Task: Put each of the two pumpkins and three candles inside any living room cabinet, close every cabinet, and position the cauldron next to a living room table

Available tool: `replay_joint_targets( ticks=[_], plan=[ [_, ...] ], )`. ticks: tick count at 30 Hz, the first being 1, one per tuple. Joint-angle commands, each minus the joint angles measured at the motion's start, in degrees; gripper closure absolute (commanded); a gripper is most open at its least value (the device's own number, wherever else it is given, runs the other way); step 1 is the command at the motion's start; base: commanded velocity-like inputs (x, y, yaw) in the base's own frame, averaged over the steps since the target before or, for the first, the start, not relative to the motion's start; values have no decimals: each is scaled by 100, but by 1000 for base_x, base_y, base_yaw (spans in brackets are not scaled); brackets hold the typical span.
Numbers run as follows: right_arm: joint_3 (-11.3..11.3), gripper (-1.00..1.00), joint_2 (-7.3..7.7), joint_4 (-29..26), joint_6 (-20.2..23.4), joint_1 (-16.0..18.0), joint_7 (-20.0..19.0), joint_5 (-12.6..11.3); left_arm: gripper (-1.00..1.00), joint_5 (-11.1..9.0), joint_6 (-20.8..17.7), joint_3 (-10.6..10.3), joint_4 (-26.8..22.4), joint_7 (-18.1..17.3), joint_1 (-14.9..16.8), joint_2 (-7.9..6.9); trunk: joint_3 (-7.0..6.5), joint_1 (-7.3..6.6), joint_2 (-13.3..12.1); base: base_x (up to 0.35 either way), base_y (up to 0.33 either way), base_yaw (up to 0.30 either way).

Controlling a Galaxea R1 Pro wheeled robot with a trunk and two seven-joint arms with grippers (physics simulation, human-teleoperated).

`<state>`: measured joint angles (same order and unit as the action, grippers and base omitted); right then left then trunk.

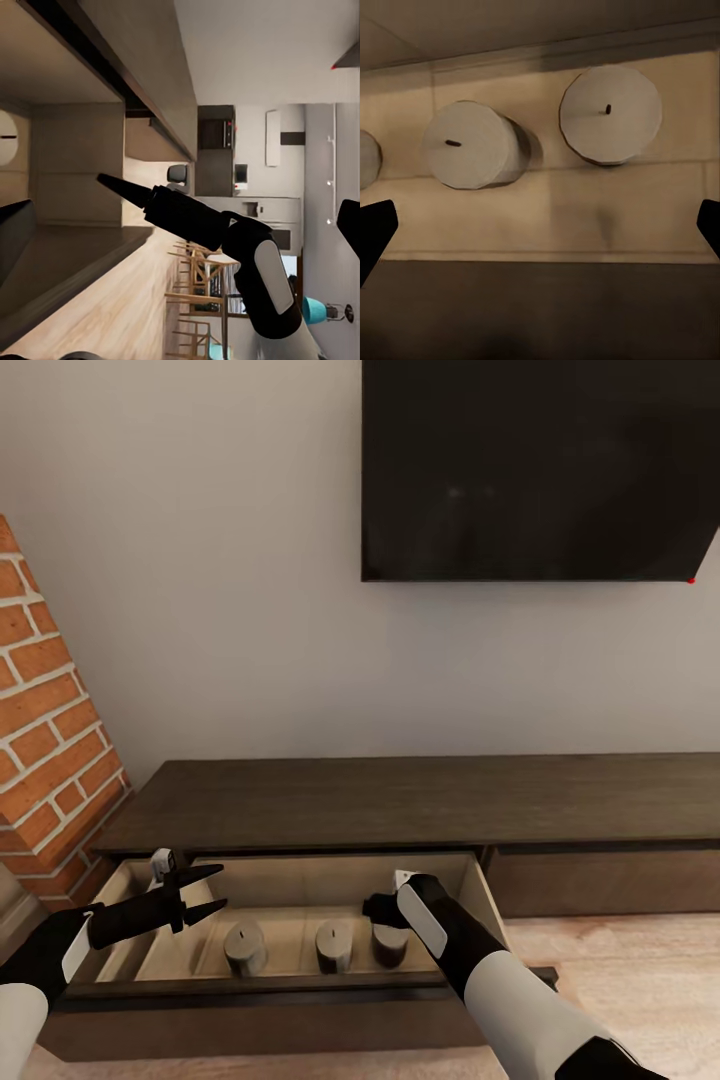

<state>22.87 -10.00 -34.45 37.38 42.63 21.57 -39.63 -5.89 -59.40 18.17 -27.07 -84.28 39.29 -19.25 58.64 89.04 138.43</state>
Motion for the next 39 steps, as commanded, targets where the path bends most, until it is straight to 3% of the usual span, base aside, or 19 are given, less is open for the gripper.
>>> replay_joint_targets(
  ticks=[1, 22, 39],
  plan=[
    [-4, -100, 0, 0, -9, 0, -8, -1, -100, 1, -4, 2, 0, 0, 0, 0, -18, -22, -42, 0, 0, 0],
    [-4, -100, 0, -28, -215, -9, -31, 12, -100, 9, -10, -67, -9, -1, 0, -26, -395, -484, -884, -107, 0, 0],
    [-2, -100, 0, -52, -196, -9, -35, 8, -100, 9, -7, -68, -9, 1, 0, -20, -701, -857, -1566, -7, 0, 0]
  ],
)
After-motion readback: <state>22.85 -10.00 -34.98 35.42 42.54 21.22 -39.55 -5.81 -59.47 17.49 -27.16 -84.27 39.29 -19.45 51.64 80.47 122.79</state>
